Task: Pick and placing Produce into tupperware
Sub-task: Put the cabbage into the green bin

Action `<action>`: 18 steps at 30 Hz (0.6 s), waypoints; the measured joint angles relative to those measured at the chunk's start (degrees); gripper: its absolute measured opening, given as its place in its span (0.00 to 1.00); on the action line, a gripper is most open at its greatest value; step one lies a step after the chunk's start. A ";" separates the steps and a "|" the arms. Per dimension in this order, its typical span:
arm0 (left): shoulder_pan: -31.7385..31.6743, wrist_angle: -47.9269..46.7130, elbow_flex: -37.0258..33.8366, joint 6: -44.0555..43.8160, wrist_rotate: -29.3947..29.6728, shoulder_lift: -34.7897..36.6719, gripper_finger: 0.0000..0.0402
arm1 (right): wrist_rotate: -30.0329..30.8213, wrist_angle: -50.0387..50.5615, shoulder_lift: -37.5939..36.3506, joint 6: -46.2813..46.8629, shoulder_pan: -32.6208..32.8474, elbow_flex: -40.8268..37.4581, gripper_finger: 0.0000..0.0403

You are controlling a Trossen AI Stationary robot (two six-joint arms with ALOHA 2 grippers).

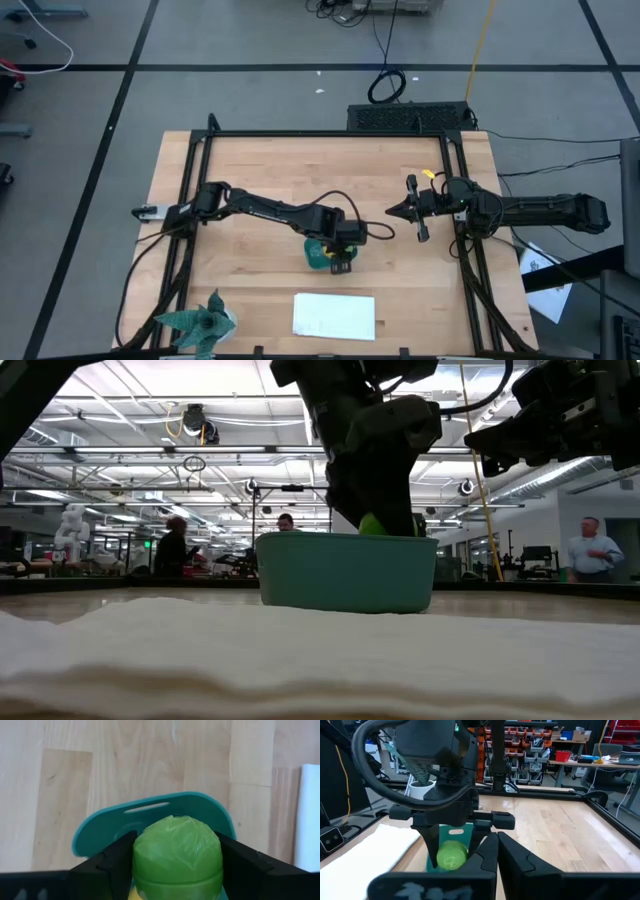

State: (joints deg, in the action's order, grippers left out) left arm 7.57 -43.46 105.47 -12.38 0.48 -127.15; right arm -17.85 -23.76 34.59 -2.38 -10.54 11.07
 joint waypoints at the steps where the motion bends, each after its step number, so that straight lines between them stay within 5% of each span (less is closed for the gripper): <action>1: 0.00 0.00 0.00 -0.43 0.02 0.00 0.59 | 0.00 -0.01 0.00 -0.01 0.02 0.00 0.00; 18: -0.12 1.61 -4.32 -7.85 5.05 -0.02 0.59 | 0.00 0.01 0.00 0.10 0.02 0.00 0.00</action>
State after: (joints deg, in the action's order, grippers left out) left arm 7.46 -41.85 101.15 -20.22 5.53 -127.17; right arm -17.84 -23.75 34.58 -2.28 -10.52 11.07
